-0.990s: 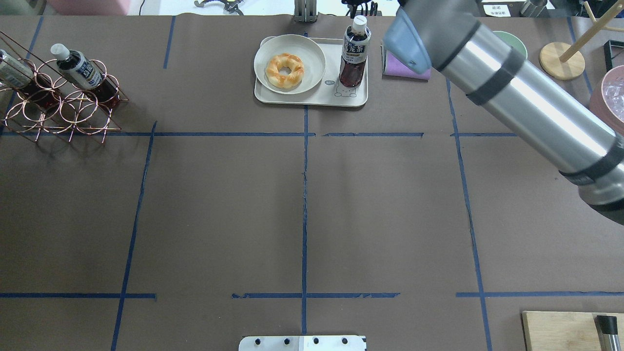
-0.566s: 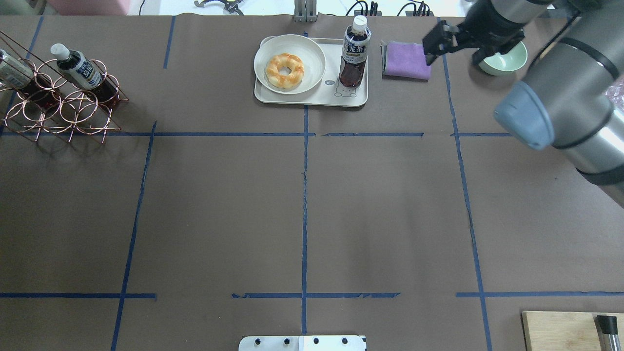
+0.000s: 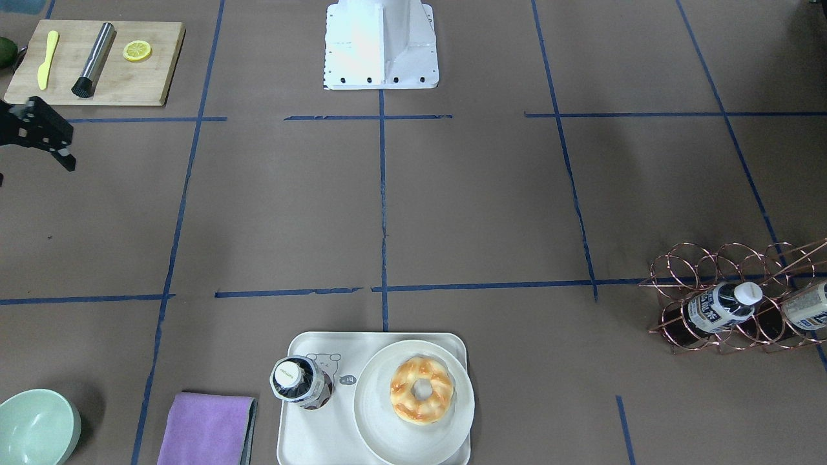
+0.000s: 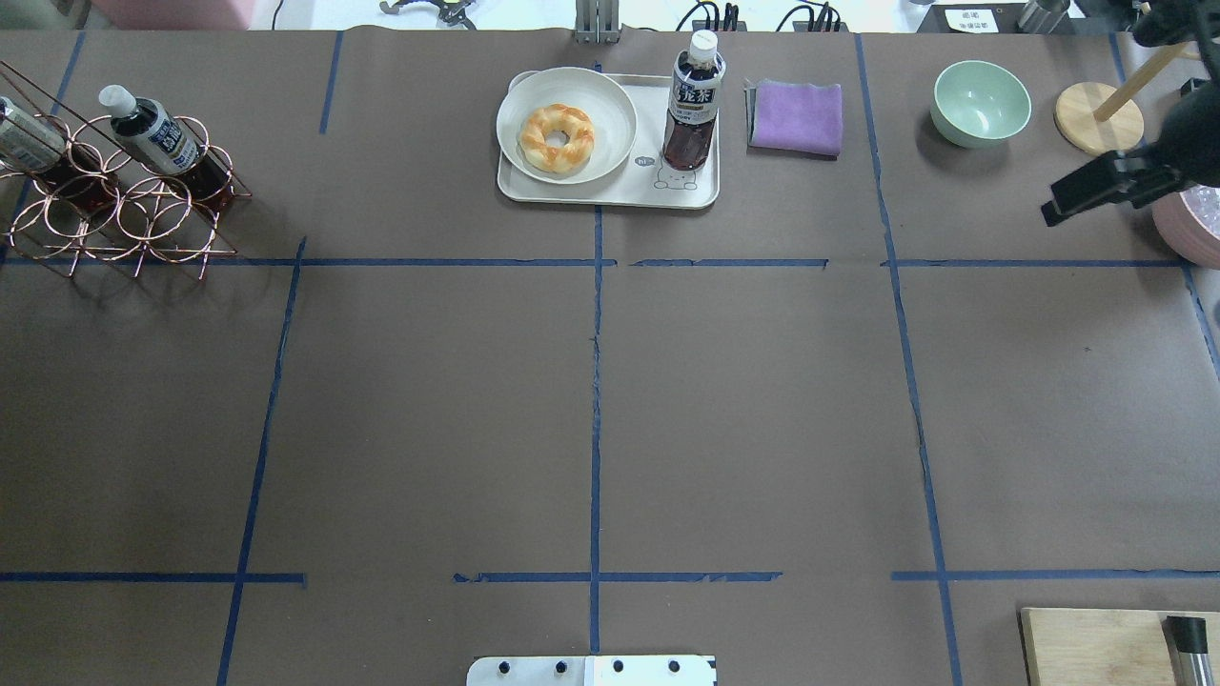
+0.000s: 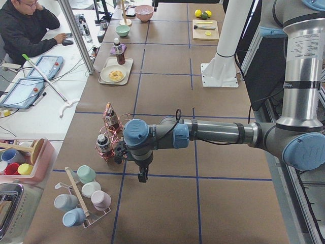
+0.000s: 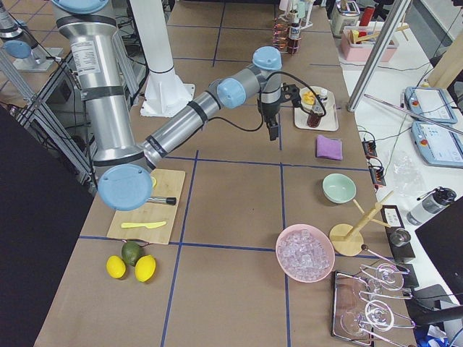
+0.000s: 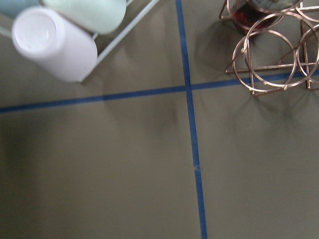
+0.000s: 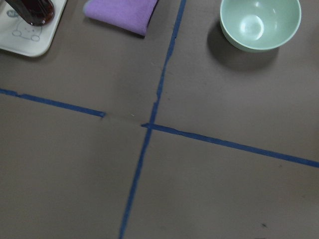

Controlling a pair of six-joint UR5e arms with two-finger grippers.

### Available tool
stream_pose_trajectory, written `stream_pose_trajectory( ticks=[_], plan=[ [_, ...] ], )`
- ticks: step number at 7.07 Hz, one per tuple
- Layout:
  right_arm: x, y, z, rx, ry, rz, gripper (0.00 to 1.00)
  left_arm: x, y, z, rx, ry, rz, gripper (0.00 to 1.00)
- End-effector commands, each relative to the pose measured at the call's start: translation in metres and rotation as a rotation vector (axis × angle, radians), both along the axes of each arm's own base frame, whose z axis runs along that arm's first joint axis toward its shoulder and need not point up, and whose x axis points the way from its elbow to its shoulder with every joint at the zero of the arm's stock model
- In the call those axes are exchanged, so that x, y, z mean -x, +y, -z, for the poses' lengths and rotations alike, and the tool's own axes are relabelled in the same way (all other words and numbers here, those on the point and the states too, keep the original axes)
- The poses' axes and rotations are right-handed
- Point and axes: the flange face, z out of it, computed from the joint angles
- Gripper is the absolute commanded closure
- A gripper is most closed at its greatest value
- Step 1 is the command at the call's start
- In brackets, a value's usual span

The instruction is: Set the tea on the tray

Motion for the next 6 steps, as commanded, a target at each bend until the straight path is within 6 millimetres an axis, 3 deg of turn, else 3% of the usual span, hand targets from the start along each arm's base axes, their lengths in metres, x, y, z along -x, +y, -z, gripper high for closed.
stream_pose_trajectory(
  ticks=[1,2,3,5,6],
  plan=[
    [-0.098,0.032,-0.101,-0.016,0.04,0.065,0.0,0.0,0.0,0.0,-0.002,0.003,0.0,0.0],
    [-0.146,0.051,-0.16,-0.009,0.024,0.085,0.0,0.0,0.0,0.003,-0.008,0.004,0.0,0.0],
    [-0.174,0.064,-0.209,0.05,-0.017,0.062,0.0,0.0,0.001,0.004,-0.01,0.004,0.0,0.0],
    [-0.175,0.08,-0.286,0.173,-0.001,0.065,0.0,0.0,0.0,0.004,-0.01,0.004,0.0,0.0],
    [-0.176,0.085,-0.299,0.136,0.004,0.063,0.0,0.0,0.0,0.002,-0.007,0.003,0.0,0.0]
  ],
)
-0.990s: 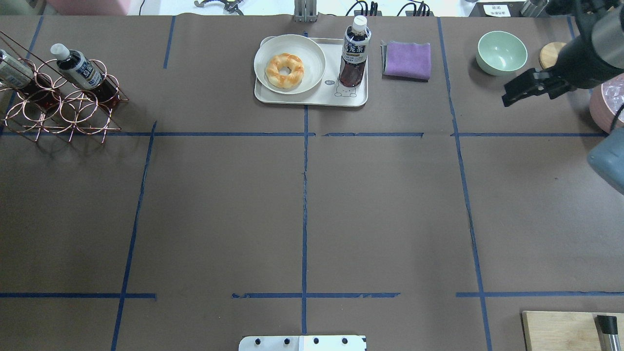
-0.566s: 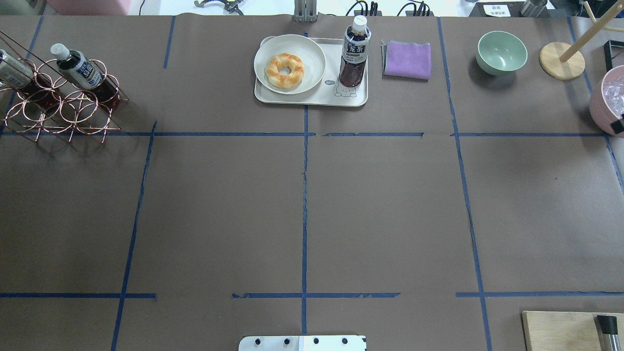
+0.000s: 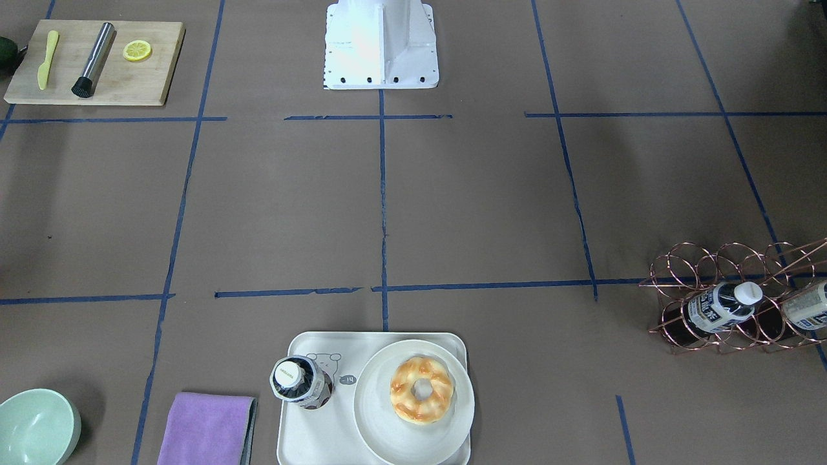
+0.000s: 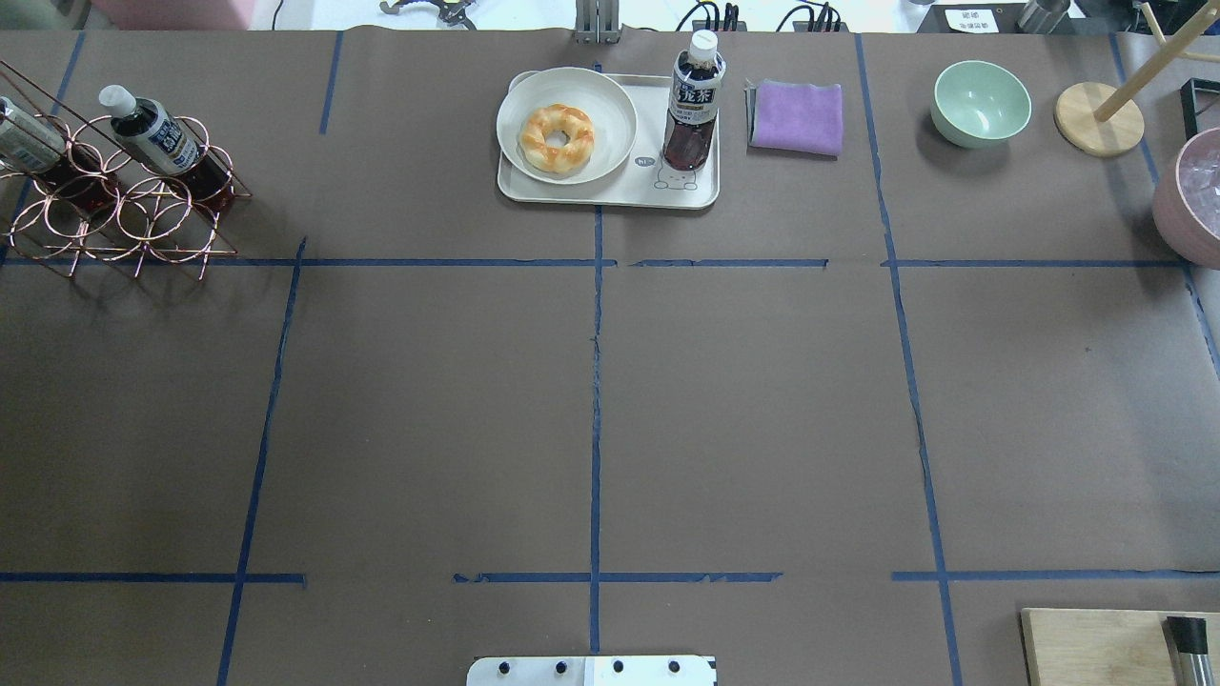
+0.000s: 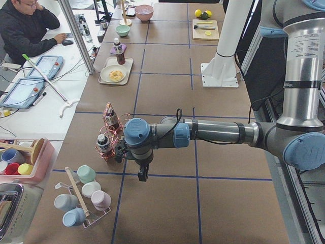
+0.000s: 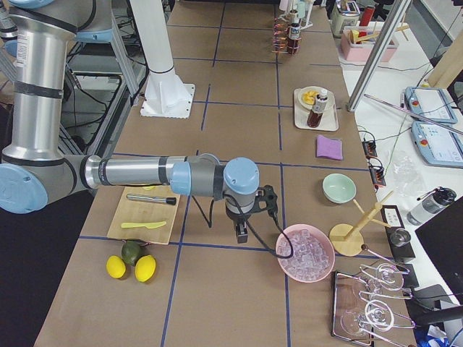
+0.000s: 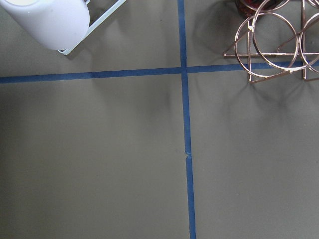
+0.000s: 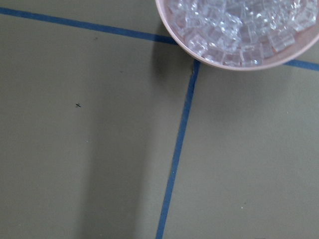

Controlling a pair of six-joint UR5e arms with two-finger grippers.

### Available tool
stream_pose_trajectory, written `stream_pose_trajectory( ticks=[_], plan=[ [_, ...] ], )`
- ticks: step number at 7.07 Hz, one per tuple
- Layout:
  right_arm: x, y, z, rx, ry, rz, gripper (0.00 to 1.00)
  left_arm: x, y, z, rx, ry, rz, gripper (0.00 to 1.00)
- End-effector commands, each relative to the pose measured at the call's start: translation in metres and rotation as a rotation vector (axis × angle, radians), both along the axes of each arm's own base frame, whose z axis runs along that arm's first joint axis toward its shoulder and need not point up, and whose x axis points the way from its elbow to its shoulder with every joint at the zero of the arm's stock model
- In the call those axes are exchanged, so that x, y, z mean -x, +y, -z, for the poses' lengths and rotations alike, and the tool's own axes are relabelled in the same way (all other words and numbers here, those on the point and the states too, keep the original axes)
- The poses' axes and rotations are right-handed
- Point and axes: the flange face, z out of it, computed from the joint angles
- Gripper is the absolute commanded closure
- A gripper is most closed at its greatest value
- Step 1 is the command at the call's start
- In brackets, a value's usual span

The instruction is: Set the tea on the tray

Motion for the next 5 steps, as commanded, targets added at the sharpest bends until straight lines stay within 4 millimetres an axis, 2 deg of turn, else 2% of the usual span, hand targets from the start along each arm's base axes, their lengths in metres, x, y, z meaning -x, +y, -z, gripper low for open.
stream_pose_trajectory(
  ticks=[1,2,3,4,5],
  plan=[
    [-0.002,0.011,-0.047,-0.002,-0.001,-0.007,0.0,0.0,0.0,0.001,0.0,0.001,0.0,0.0],
    [-0.002,0.005,-0.044,0.016,-0.004,-0.05,0.0,0.0,0.0,0.001,-0.002,0.001,0.0,0.0],
    [-0.002,-0.003,-0.032,0.064,-0.006,-0.119,0.0,0.0,0.0,0.002,-0.003,-0.001,0.0,0.0],
    [-0.007,-0.014,-0.011,0.045,-0.02,-0.147,0.0,0.0,0.0,0.0,0.0,-0.001,0.0,0.0],
    [-0.014,-0.013,-0.009,0.047,-0.034,-0.165,0.0,0.0,-0.001,-0.001,0.002,-0.001,0.0,0.0]
  ],
)
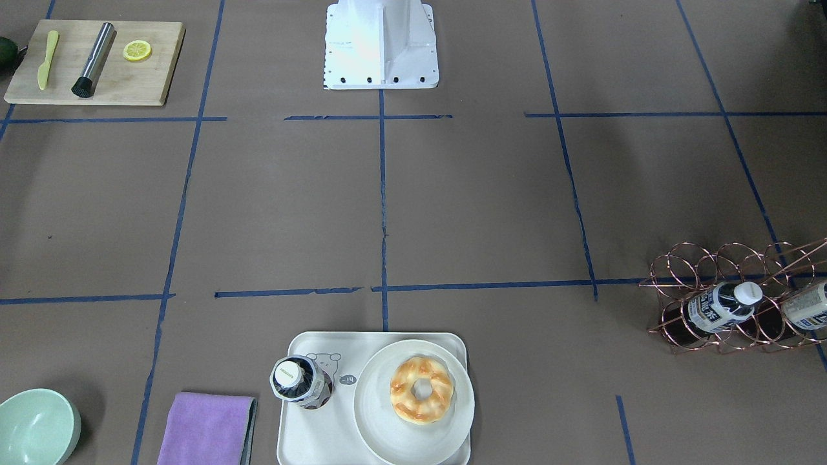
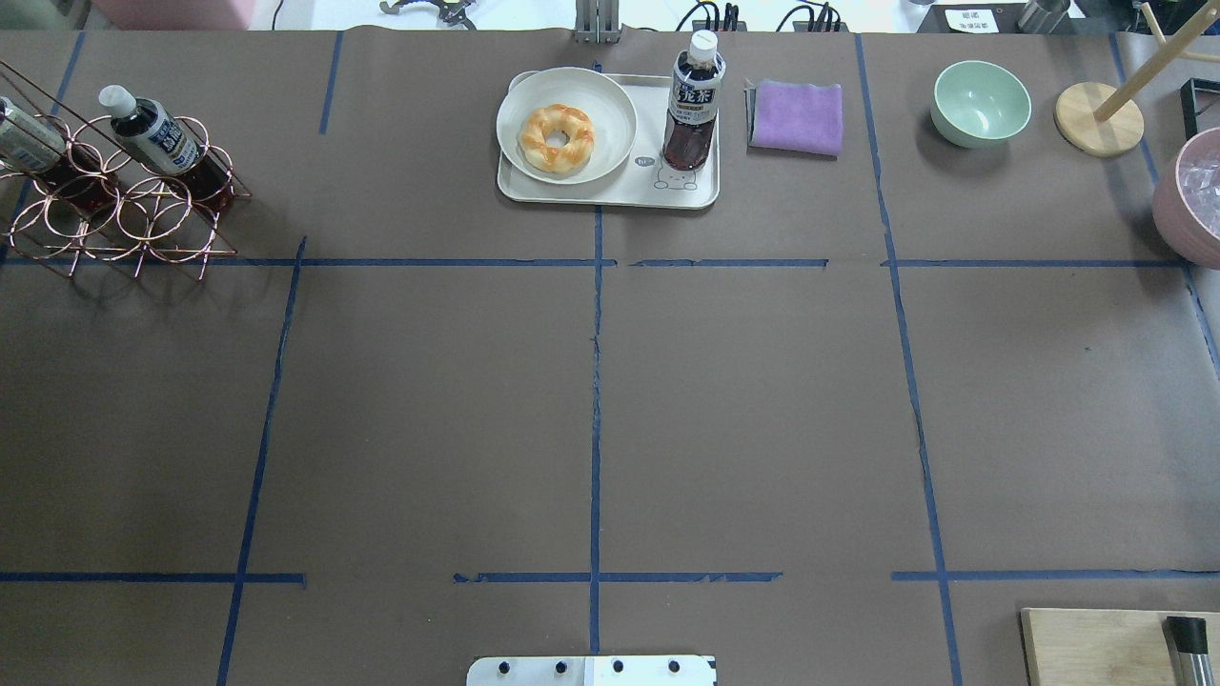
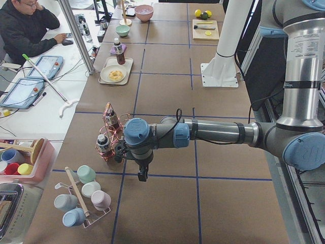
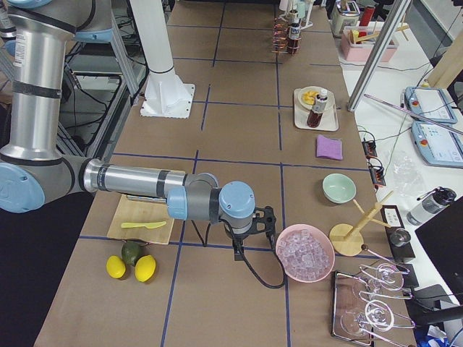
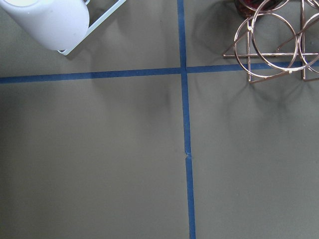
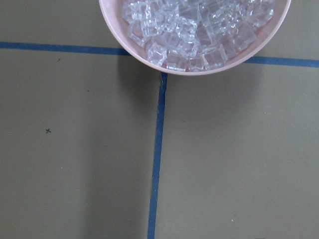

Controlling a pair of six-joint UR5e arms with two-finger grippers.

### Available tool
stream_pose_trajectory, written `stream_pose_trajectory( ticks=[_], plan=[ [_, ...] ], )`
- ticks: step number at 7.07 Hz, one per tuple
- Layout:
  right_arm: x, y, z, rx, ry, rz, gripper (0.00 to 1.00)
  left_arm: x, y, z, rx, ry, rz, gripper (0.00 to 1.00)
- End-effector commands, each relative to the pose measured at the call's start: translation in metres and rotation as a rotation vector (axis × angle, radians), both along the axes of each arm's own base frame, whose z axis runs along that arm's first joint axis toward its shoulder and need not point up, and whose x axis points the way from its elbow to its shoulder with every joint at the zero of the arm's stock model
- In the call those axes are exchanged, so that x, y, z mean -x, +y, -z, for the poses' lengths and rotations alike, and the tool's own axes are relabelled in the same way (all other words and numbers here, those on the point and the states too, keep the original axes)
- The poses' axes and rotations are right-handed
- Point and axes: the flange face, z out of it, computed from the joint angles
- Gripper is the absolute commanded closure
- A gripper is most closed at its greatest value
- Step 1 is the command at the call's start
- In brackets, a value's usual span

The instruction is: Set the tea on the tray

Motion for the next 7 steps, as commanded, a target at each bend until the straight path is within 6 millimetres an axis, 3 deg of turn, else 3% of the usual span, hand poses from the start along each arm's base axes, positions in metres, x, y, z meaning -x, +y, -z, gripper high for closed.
stream_pose_trajectory(
  ticks=[1,7],
  plan=[
    [-0.0086,-0.0028,0.009,0.003,-0.019,-0.037,0.0,0.0,0.0006,-0.0041,0.007,0.0,-0.001,0.0],
    [-0.0149,-0.0083,0.0146,0.047,-0.043,-0.052,0.0,0.0,-0.0006,-0.005,0.009,0.0,-0.001,0.0]
  ],
)
